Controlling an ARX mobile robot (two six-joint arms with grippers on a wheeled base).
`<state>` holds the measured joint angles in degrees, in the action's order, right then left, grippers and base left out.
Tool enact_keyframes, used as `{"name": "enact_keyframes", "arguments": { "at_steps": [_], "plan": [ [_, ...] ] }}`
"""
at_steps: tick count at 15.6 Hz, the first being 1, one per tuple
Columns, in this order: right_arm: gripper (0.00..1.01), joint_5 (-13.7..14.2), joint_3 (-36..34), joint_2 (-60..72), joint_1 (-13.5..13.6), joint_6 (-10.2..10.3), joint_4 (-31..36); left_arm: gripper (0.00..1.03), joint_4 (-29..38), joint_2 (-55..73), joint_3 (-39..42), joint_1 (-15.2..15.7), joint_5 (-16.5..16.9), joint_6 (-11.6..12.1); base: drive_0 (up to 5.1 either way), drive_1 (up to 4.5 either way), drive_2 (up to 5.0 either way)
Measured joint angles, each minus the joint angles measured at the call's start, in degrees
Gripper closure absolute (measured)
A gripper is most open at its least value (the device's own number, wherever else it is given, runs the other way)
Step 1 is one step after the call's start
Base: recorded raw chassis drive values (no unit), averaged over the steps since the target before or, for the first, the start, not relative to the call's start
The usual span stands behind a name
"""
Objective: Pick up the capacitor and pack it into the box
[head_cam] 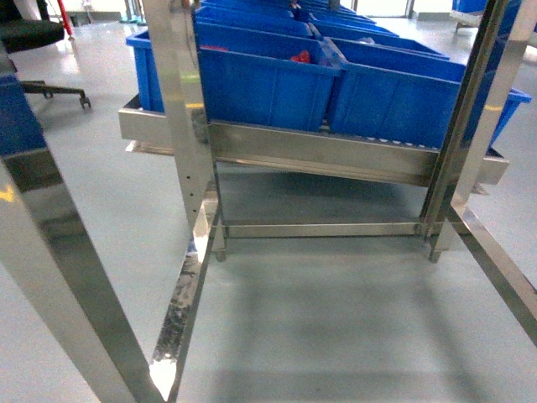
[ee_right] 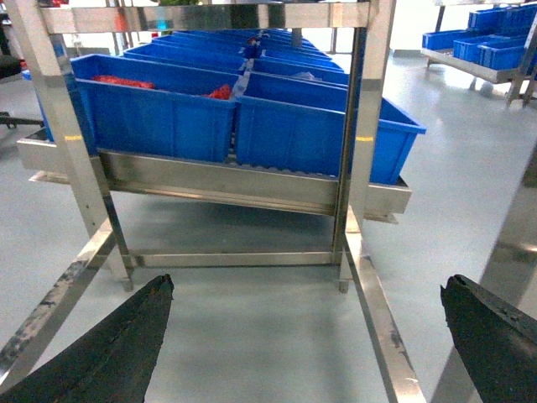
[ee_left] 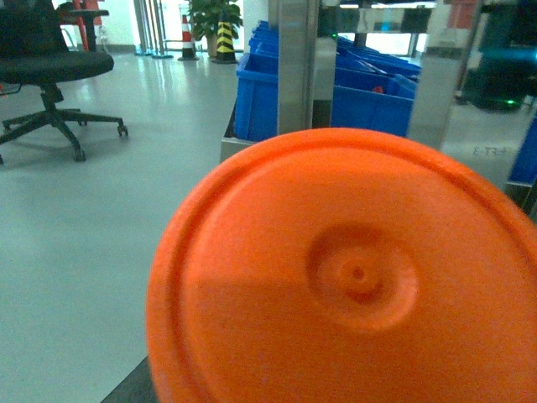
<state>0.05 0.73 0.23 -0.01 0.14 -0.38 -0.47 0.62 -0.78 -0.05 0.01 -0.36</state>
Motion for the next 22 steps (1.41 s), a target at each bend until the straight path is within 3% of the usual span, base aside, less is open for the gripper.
{"name": "enact_keyframes", "arguments": {
  "at_steps": [22],
  "plan": [
    [0.03,-0.04,0.00,0.04,0.00,0.00,0.15,0.59,0.11,0.00,0.00,0.00,-0.02,0.02,-4.9,2.53,2.5]
  ]
}}
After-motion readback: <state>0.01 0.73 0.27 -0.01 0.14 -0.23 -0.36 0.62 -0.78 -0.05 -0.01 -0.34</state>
